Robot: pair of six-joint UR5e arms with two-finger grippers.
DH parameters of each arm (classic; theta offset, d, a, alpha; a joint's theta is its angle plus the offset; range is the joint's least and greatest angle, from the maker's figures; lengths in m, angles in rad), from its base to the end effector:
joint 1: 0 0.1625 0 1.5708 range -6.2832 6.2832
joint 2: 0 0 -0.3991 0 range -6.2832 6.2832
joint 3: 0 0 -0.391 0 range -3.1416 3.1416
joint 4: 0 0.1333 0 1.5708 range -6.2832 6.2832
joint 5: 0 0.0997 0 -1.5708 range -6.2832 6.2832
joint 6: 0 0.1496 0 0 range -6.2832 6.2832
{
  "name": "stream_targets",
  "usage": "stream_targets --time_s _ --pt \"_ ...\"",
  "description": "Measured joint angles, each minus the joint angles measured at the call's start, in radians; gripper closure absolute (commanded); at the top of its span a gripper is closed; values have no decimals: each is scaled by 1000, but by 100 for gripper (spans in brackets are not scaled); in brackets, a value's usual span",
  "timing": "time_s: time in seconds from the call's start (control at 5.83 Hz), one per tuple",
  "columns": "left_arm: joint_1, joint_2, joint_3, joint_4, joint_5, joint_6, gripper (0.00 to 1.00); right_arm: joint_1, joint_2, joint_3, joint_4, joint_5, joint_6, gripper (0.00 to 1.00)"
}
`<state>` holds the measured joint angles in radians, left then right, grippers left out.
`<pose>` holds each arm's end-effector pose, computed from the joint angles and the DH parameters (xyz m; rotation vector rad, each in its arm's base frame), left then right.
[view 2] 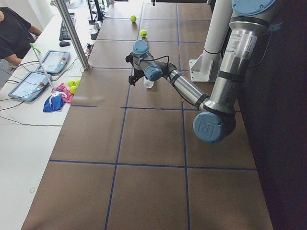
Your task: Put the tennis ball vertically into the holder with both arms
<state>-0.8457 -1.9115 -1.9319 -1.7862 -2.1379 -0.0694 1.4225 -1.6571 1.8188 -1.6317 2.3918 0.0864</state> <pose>0.3535 -0.4787 0.2838 0.6383 0.8567 0.8539 -0.0445 -0.4594 0.5886 -0.0016 -0.8261 -0.0997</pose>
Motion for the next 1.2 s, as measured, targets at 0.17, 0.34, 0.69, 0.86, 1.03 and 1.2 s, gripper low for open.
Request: stream_targets --time_s 0.17,0.34,0.69,0.86,1.03,1.2 --pt "117 -138 11 78 127 2 0 0 -4 -2 9 0 0 0" --pt "196 -267 60 161 214 33 0 0 -10 -4 21 0 1 0" --pt "262 -487 307 223 293 190 0 -1 -11 -8 30 0 0 0" --pt "293 -578 419 286 351 256 0 -2 -10 -7 32 0 -1 0" --pt "336 -633 475 368 429 308 0 -5 -10 -8 42 0 -1 0" --pt "376 -652 494 417 475 327 0 -10 -10 -12 60 0 1 0"
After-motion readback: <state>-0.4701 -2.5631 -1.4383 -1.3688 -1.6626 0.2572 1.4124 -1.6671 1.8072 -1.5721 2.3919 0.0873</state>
